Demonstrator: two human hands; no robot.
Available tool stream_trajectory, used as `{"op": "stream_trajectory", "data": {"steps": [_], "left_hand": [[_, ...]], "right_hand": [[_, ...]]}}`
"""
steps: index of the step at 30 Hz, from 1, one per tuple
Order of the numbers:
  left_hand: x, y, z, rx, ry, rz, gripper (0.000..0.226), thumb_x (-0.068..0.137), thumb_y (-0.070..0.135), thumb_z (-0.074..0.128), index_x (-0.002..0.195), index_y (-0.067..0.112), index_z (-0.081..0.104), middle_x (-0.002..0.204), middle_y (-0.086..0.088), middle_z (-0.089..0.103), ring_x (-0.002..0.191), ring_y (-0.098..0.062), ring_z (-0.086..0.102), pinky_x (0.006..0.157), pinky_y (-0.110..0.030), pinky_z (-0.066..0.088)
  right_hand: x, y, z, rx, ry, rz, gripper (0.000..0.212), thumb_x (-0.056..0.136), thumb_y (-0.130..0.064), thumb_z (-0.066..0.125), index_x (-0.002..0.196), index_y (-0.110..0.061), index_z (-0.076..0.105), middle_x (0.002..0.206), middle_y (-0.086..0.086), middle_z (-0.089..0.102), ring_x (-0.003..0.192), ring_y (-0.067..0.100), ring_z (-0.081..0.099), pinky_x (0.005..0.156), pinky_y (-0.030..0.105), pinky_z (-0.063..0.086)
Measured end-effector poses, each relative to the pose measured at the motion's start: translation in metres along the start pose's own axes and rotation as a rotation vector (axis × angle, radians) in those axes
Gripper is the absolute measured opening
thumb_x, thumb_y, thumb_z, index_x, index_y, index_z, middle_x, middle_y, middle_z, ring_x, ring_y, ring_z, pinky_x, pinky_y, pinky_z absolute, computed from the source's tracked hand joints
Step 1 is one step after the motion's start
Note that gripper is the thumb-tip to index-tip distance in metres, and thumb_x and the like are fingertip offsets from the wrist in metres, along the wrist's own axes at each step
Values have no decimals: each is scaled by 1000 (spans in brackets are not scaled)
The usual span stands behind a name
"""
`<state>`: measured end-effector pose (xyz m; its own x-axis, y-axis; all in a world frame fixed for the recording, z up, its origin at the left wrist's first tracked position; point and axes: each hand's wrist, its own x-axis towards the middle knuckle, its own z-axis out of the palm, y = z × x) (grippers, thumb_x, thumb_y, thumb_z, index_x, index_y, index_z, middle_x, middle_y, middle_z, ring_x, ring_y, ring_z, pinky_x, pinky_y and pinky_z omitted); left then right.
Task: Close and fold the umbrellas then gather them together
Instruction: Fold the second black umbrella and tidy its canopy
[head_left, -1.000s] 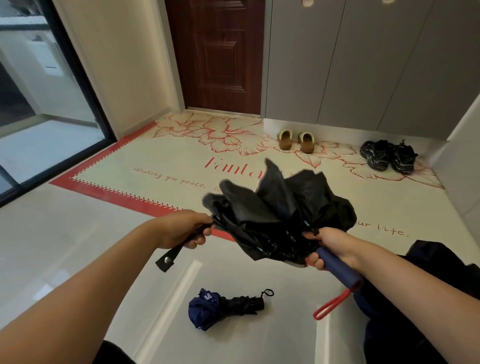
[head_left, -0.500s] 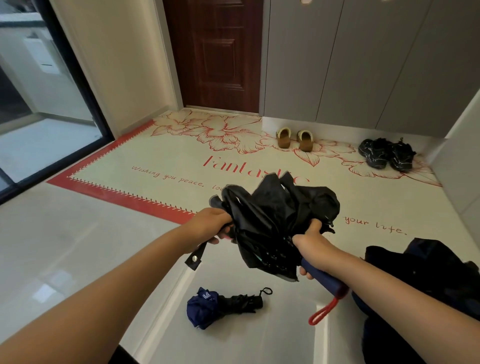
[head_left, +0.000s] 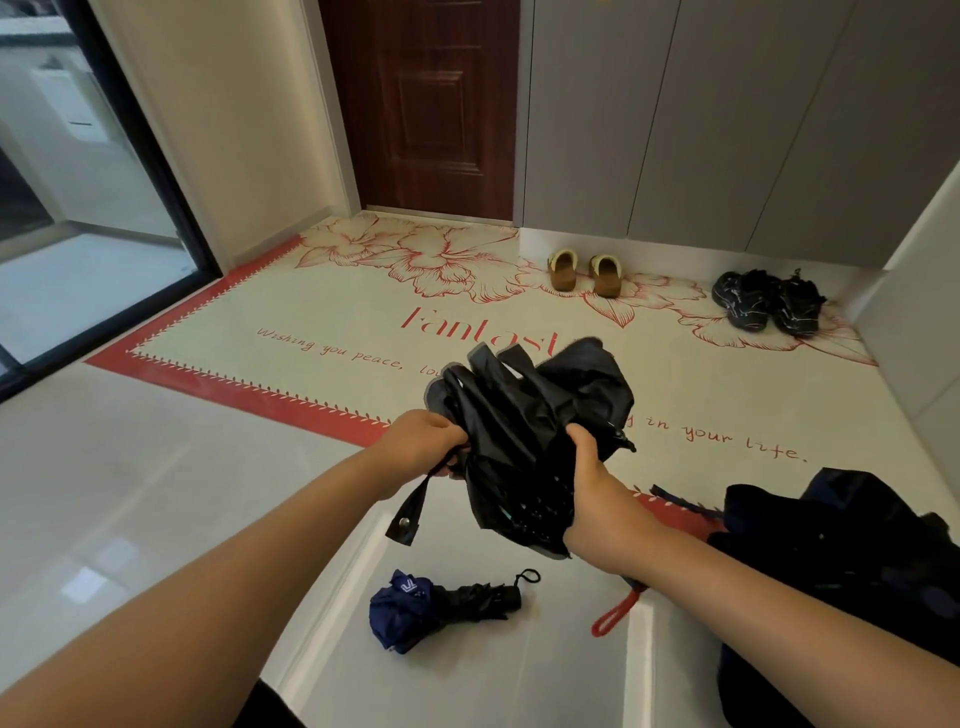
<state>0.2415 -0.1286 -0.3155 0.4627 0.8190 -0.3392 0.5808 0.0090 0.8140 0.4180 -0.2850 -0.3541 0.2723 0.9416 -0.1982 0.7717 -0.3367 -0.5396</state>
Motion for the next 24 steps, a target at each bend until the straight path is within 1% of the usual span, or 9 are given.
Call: {"op": "stream_trajectory", "data": {"steps": [3,5,8,10,14,16,18,21,24], "left_hand": [[0,1,2,0,-33,33,24,96,15,53,95,-4,69,86,-16,71,65,-12,68,61,-21,56],[0,3,4,-24,-66,45,22,97,15,51,93,0,66,82,-12,69,59,-10,68,61,-23,56],[1,7,7,-96,-121,-15,20,97,13,50,88,4,65,77,-11,69,61,-16,68,64,-28,59],[2,8,5,-180,-196,-123,17,96,11,52,93,2,66,75,-10,69,68,-19,67,62,-26,58],[0,1,-7,-238,-442,-269,15,96,5,52,88,2,64,78,-8,64,64,-12,62,65,-20,58],[0,-2,-12,-254,-481,-325,16,98,4,50,89,2,64,79,-9,64,63,-12,61,64,-20,58],[-3,-2,-15,-287,-474,-328,13,98,-2,48,101,5,59,79,-12,66,63,-15,61,64,-23,59],[-7,-3,-17,-372,-543,-263,32,97,-11,45,122,5,55,93,-17,65,76,-22,65,75,-30,60],[-10,-1,-13,-378,-562,-212,29,97,-13,41,116,-5,62,107,-20,66,92,-25,69,88,-35,59]], "right_hand": [[1,4,4,-14,114,-49,135,83,6,66,139,-43,-47,105,6,52,61,14,57,47,23,45],[4,8,1,-46,120,-85,134,84,5,66,138,-51,-44,99,5,51,67,20,61,58,31,54],[7,18,-7,-64,18,-93,117,82,1,65,152,-55,-10,113,6,52,97,26,62,85,37,57],[6,25,-10,-42,-45,-82,99,81,0,65,155,-45,18,121,5,54,113,27,58,94,34,54],[-1,36,-7,-57,-152,-74,90,80,-1,66,154,-36,30,128,2,57,116,25,59,93,35,56],[-3,43,-5,-78,-159,-70,90,80,0,66,155,-35,29,131,1,56,117,25,59,93,34,56],[-5,49,-4,-105,-145,-74,89,82,-1,65,154,-37,29,131,2,55,120,25,56,96,34,54],[-6,56,-3,-138,-129,-93,89,83,-2,64,154,-41,27,133,1,53,123,24,55,98,34,53],[-4,61,-8,-175,-125,-130,89,84,-5,64,152,-46,25,132,-4,52,122,21,55,96,31,52]]}}
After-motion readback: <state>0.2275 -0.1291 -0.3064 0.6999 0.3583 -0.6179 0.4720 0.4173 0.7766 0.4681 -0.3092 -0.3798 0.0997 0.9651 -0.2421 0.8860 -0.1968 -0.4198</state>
